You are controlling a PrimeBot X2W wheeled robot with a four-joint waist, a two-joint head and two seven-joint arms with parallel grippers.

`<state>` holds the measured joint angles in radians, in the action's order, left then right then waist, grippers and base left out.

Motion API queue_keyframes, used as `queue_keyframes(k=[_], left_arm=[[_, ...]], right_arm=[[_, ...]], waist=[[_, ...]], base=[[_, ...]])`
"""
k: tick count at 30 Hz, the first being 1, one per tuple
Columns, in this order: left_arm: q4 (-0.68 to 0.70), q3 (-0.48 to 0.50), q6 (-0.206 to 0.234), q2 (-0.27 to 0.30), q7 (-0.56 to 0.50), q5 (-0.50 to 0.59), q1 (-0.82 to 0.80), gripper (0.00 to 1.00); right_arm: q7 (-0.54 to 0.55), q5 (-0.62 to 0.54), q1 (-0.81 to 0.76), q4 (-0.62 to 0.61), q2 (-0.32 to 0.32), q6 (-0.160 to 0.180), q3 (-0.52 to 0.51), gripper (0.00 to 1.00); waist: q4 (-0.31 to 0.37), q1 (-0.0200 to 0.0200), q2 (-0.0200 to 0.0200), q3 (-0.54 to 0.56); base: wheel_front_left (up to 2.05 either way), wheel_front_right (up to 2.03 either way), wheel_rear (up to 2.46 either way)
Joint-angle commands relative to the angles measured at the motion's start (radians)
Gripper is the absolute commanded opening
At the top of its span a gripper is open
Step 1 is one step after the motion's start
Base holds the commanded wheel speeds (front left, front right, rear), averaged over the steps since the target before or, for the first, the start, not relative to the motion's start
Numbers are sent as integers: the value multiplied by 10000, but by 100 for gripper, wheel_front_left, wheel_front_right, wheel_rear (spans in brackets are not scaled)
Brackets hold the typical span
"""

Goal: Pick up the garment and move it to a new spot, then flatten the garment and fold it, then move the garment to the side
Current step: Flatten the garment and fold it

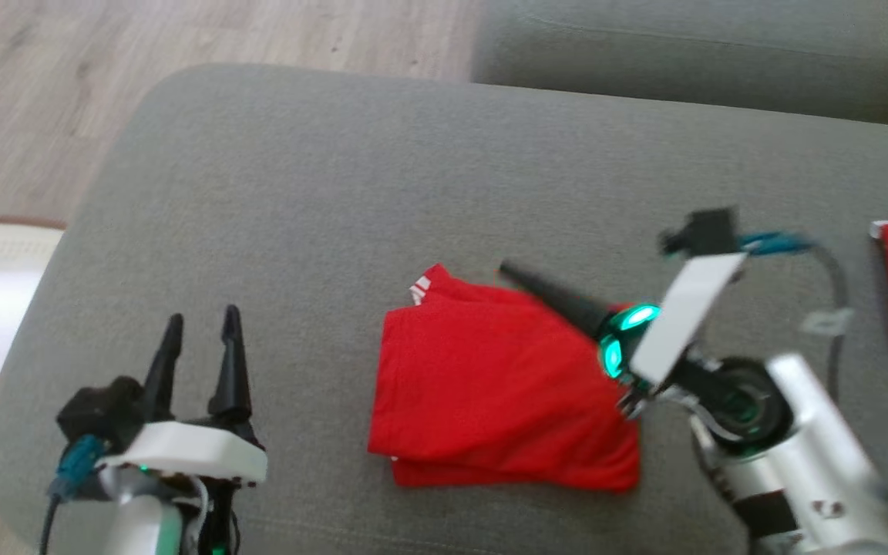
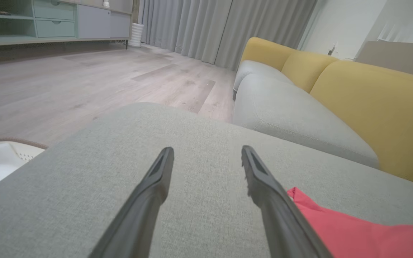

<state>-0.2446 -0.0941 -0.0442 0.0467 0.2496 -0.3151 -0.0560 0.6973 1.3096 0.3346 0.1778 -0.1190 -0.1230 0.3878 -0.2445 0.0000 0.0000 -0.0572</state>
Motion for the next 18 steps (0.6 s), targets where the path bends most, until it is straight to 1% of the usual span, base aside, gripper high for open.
queue_keyframes(k=[1,3,4,6,8,12,18], left_arm=[[437,458,9,36,122,111,-347,100],[559,552,-10,38,122,229,-308,100],[658,629,-31,39,122,322,-289,100],[726,708,-81,43,122,378,-303,100],[809,721,-112,42,122,432,-312,100],[845,714,-154,40,122,481,-286,100],[759,836,-234,72,122,602,-263,100]], right_arm=[[-238,-166,265,-678,-64,-77,-90,100],[-647,-448,251,-1286,-219,-77,-422,100],[-1246,-1037,239,-1821,-457,-77,-754,100],[-1937,-1503,120,-2120,-505,-77,-1177,100],[-2645,-2275,-18,-2351,-685,-77,-1467,100],[-4167,-3969,-496,-2512,-998,-77,-1877,100],[-6111,-5925,-1139,-2269,-1199,-77,-2397,100]], waist=[[176,0,0,78],[360,0,0,118],[543,0,0,172],[726,0,0,222],[896,0,0,288],[1190,0,0,423],[1607,0,0,491]], base=[[0,0,0],[0,0,0],[0,0,0],[0,0,0],[0,0,0],[0,0,0],[0,0,0]])
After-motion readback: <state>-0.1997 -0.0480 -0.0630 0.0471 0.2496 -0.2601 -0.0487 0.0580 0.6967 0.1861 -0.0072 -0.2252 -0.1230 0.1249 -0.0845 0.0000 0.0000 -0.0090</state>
